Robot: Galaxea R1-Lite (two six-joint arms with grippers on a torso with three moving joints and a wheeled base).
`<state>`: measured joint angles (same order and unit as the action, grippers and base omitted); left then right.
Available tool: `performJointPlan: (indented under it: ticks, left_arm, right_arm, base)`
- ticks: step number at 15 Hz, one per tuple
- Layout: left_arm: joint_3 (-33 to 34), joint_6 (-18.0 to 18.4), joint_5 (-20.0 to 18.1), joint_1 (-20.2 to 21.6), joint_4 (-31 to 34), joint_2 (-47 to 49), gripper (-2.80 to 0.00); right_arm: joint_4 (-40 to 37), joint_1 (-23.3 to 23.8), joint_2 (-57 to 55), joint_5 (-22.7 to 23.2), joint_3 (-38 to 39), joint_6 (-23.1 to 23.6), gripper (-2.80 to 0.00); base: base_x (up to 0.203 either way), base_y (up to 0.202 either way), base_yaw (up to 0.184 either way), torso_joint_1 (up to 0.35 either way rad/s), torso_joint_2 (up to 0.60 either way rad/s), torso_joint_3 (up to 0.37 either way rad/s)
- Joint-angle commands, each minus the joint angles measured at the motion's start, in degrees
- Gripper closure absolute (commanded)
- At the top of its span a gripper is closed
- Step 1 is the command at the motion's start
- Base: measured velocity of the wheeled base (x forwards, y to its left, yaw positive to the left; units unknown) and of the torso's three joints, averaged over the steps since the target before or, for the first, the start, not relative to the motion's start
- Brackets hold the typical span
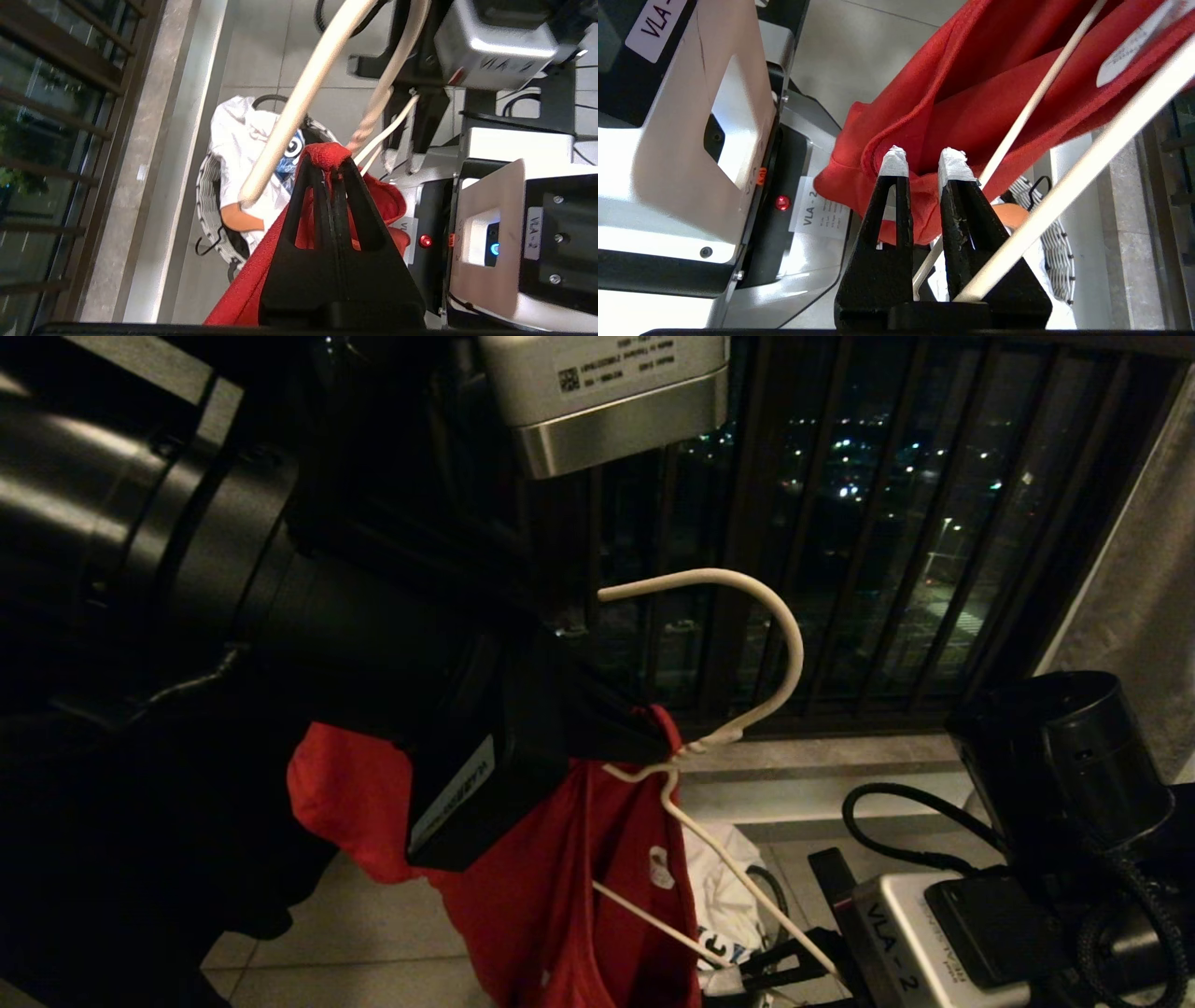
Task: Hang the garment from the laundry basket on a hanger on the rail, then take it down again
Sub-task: Hang the clothes on the clothes rack
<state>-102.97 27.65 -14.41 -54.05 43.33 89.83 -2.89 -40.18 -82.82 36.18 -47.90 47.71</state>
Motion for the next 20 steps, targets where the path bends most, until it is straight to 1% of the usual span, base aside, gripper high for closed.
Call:
performJointPlan:
  ticks: [1, 3, 4, 8, 11, 14, 16, 20]
  left_arm:
    - [-0.7, 0.1, -0.1, -0.9, 0.2, 0.9, 0.0]
    - [-1.3, -0.1, 0.0, -2.0, 0.3, 1.4, 0.0]
    - [-1.2, 0.0, 0.7, -2.0, 0.4, 1.4, 0.0]
    - [-0.8, -0.1, 4.9, -3.9, 0.2, 1.3, 0.0]
    - [-0.7, -2.0, 8.1, -6.0, 0.1, 0.9, 0.0]
    - [-0.7, -2.6, 8.8, -6.2, 0.0, 0.6, 0.0]
    - [-1.3, -2.7, 10.4, -6.6, -0.1, 0.3, 0.0]
    - [-1.7, -2.5, 12.4, -7.1, -1.3, -0.1, 0.0]
  right_arm:
    - [0.0, -0.1, -0.5, 0.2, 0.0, 0.3, 0.0]
    - [0.0, 0.0, -0.7, 0.2, -0.3, 0.3, 0.0]
    - [0.0, 0.0, -0.6, 0.3, -0.4, 0.3, 0.0]
    - [0.0, 0.0, -0.6, 0.3, -0.2, 0.3, 0.0]
    - [0.0, 0.3, -0.6, 0.4, -0.4, 0.3, 0.0]
    - [0.1, 1.5, -0.4, 0.6, -0.7, 0.3, 0.0]
    - [0.4, 2.4, -0.4, 1.1, -1.0, 0.3, 0.0]
    - [0.7, 3.9, -0.4, 2.0, -1.5, 0.2, 0.0]
  base:
    - [0.0, 0.0, 0.0, 0.0, 0.0, 0.0]
    - [0.0, 0.0, 0.0, 0.0, 0.0, 0.0]
    - [0.0, 0.0, 0.0, 0.0, 0.0, 0.0]
    - [0.0, 0.0, 0.0, 0.0, 0.0, 0.0]
    - [0.0, 0.0, 0.0, 0.0, 0.0, 0.0]
    - [0.0, 0.0, 0.0, 0.0, 0.0, 0.0]
    - [0.0, 0.0, 0.0, 0.0, 0.0, 0.0]
    - [0.0, 0.0, 0.0, 0.0, 0.0, 0.0]
